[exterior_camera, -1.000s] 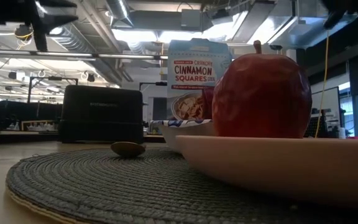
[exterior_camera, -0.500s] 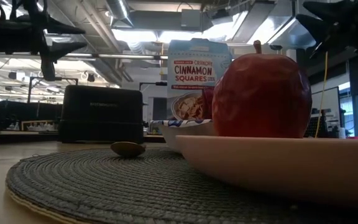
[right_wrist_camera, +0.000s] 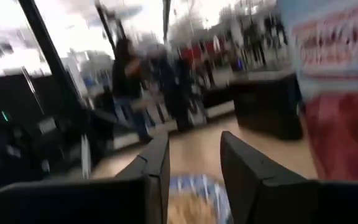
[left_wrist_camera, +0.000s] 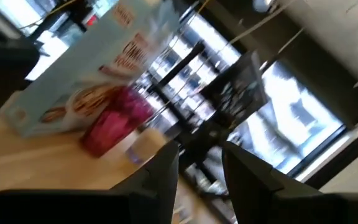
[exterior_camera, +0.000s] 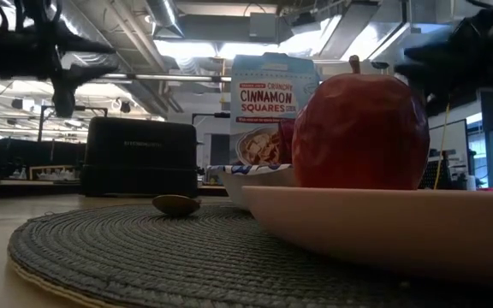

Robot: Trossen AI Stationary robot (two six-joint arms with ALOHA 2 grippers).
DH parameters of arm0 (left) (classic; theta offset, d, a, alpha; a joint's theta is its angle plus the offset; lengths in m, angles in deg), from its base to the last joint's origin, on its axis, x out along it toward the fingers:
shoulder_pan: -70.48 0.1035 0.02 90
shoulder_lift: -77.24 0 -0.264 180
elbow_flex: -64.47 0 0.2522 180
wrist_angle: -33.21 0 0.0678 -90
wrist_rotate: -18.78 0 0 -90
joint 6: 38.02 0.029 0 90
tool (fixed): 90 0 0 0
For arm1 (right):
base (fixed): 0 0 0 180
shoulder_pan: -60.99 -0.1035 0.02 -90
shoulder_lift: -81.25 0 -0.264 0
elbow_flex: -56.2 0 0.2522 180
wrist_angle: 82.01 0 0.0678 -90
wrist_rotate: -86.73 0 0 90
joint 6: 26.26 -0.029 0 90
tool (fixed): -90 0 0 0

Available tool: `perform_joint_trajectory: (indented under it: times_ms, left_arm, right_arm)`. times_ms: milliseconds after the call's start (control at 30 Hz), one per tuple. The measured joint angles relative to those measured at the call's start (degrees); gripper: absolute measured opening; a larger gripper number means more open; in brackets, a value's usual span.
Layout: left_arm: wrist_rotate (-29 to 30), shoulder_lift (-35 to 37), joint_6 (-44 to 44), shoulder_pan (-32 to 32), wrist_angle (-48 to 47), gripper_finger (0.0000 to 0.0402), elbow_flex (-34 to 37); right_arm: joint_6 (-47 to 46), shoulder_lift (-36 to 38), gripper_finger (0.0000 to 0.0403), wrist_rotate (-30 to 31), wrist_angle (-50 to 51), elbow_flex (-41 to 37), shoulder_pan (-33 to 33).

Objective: Arrange a breakfast setting
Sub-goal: Return to Home Position

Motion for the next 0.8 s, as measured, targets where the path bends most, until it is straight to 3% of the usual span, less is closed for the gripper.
perform_joint_trajectory:
  times_ms: [200,367,567,800]
  left_arm:
    - [0.1,-1.5,5.6,-0.1,-8.5,0.0117,-0.2]
    - [0.7,-3.5,12.0,-0.1,-8.6,0.0117,-0.2]
    - [0.6,-4.9,24.6,-0.1,-8.6,0.0117,-0.2]
    - [0.6,-5.0,25.1,-0.1,-8.6,0.0117,-0.2]
  right_arm:
    - [3.1,-3.2,0.0094,4.4,13.0,0.0,-9.8]
    - [3.2,-8.0,0.0094,4.1,13.3,0.1,-14.7]
    - [6.6,-14.9,0.0094,4.7,13.3,0.1,-16.3]
    - [8.7,-23.4,0.0094,4.5,13.5,0.1,-16.3]
